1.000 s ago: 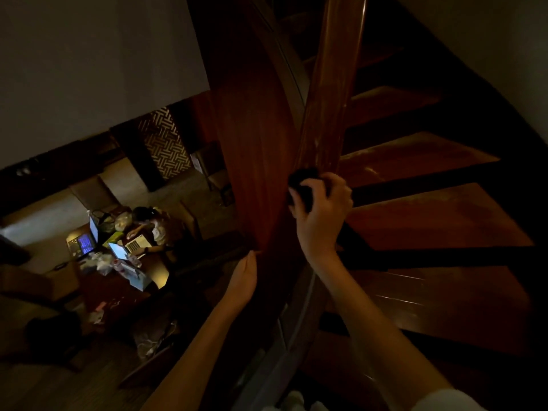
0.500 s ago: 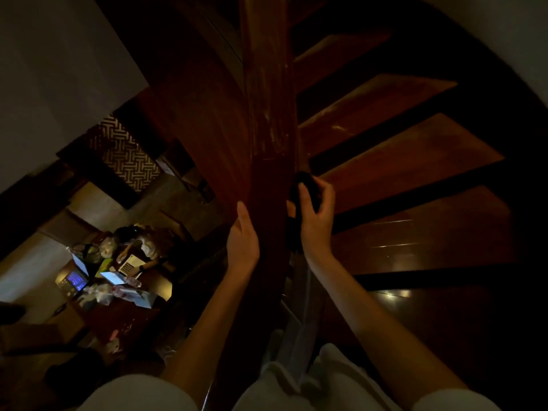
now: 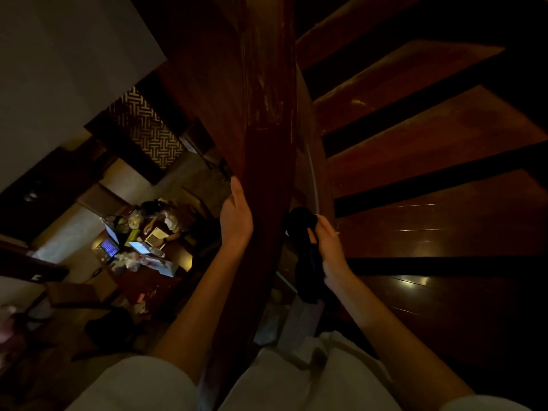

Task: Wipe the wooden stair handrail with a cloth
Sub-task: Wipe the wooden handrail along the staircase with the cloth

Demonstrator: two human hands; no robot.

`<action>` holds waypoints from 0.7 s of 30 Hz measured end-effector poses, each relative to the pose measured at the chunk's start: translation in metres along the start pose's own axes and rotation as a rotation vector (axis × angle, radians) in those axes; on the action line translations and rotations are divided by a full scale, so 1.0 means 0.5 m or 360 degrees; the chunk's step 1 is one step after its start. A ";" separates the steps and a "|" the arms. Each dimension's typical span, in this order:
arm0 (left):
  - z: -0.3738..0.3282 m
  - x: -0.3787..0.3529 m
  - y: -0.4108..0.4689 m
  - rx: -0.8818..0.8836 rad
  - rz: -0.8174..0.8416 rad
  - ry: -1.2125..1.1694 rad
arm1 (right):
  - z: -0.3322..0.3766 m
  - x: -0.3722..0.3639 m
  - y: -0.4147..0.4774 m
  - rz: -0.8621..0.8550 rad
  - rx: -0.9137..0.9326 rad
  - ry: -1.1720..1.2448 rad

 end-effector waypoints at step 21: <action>0.047 -0.015 -0.098 -0.1381 0.0052 0.0710 | 0.094 -0.048 0.050 0.0092 0.0506 -0.0293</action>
Point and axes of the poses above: each hand's wrist, its own y-axis towards the middle knuckle, its own x-axis out of the back of the hand, z = x × y, the point moved 2 cm from there along y, towards the middle knuckle, and after that the axes turned 5 degrees about -x, right-handed, at the moved point
